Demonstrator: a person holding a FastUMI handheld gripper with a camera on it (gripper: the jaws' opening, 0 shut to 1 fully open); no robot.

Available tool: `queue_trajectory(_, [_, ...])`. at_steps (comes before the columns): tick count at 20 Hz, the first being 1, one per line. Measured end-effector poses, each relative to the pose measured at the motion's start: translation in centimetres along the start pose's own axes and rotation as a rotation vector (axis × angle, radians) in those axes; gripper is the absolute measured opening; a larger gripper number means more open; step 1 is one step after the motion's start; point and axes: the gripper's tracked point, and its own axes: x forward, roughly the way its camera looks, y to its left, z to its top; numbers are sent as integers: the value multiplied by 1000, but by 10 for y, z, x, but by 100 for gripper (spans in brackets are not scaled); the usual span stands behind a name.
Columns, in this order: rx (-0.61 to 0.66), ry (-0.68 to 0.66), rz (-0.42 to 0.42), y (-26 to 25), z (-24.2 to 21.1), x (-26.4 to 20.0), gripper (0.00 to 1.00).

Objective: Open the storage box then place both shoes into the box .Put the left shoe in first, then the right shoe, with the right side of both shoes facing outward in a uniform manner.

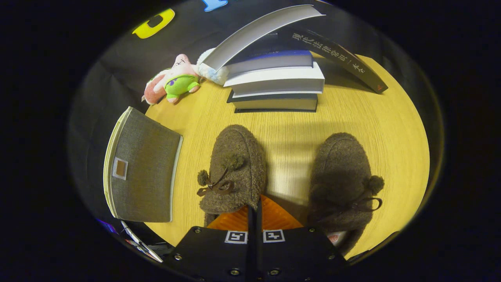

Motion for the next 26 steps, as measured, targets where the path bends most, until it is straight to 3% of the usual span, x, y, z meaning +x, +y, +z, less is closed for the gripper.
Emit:
queue_trajectory(7, [70, -33, 71, 47, 29, -47, 0])
queue_trajectory(17, [11, -116, 185, 145, 78, -108, 0])
queue_trajectory(21, [4, -118, 252, 201, 86, -111, 0])
queue_trajectory(26, [-20, -84, 291, 265, 86, -84, 0])
